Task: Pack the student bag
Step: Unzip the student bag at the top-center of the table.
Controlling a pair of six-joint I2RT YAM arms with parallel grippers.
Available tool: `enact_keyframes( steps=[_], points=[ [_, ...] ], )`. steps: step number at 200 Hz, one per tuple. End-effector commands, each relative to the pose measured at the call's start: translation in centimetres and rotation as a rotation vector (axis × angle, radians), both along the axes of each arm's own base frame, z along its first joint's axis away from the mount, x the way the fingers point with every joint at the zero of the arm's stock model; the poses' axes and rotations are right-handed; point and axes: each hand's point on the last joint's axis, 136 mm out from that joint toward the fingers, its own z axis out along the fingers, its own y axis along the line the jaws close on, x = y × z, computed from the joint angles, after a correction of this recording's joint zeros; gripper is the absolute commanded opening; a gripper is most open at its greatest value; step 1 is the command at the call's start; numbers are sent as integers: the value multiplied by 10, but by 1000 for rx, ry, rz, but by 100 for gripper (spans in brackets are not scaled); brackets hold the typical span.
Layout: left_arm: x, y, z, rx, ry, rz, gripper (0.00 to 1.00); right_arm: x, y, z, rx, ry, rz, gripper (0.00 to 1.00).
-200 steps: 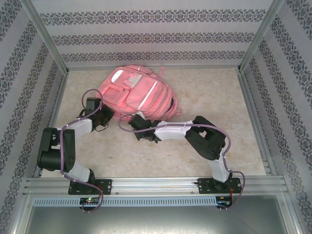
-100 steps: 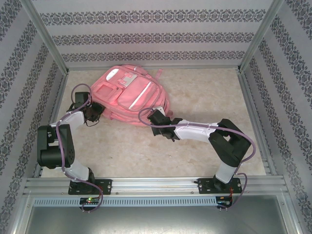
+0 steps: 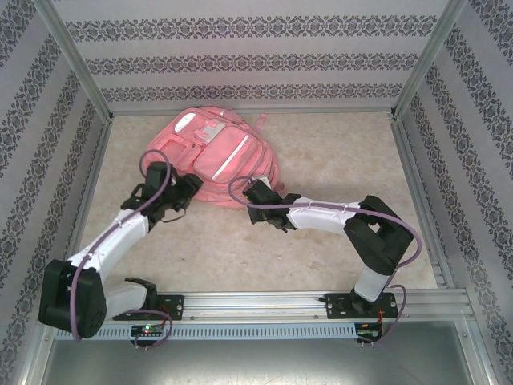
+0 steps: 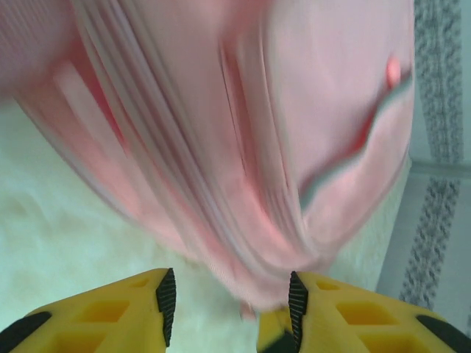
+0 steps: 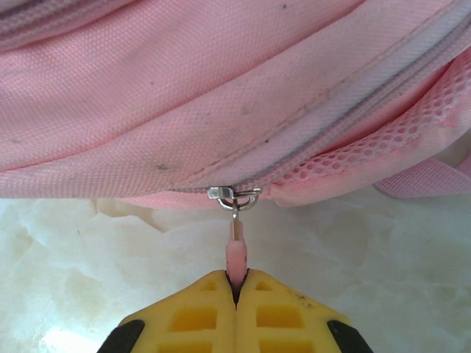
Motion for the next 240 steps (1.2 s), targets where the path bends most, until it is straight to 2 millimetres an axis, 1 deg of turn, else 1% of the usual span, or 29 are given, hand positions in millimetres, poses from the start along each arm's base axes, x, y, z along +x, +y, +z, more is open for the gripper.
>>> enact_keyframes(
  steps=[1, 11, 27, 42, 57, 71, 81, 91, 104, 127, 141, 147, 159, 180, 190, 207, 220, 240],
  points=[
    [0, -27, -4, -97, -19, 85, 50, -9, 9, 6, 35, 5, 36, 0],
    [2, -44, -2, -131, -62, 85, 55, -10, 9, 6, 38, 3, 37, 0],
    [5, -69, -1, -150, -95, 58, 56, -10, 9, 7, 49, 1, 37, 0],
    [7, -87, -11, -145, -68, 32, 56, -11, 9, 7, 58, 2, 34, 0],
    [11, -100, -21, -159, -51, 26, 55, -13, 9, 8, 69, 2, 36, 0],
    [16, -104, -31, -169, -41, 37, 55, -14, 10, 9, 74, 1, 36, 0],
    [19, -104, -39, -151, -25, 53, 54, -15, 9, 9, 77, 3, 35, 0],
    [23, -102, -44, -136, -29, 64, 54, -15, 10, 10, 81, 1, 37, 0],
    [27, -101, -46, -114, -28, 77, 54, -17, 11, 11, 84, 2, 41, 0],
    [34, -104, -45, -95, -43, 68, 54, -19, 15, 10, 91, 7, 52, 0],
    [38, -104, -43, -77, -56, 66, 48, -20, 18, 10, 94, 11, 55, 0],
    [39, -103, -43, -66, -58, 67, 44, -20, 20, 9, 95, 13, 56, 0],
    [40, -97, -45, -35, -46, 73, 32, -20, 22, 10, 96, 14, 58, 0],
    [34, -81, -52, 23, -5, 97, 0, -17, 20, 12, 82, 1, 54, 0],
    [28, -70, -55, 54, 16, 113, 0, -15, 17, 14, 72, -8, 48, 0],
    [15, -45, -56, 101, 42, 158, 0, -9, 7, 16, 54, -19, 30, 0],
    [-1, -21, -60, 156, 85, 200, 0, -5, -3, 16, 42, -24, 14, 0],
    [-24, 17, -55, 220, 111, 260, 0, 4, -22, 15, 27, -26, -22, 0]
  ],
)
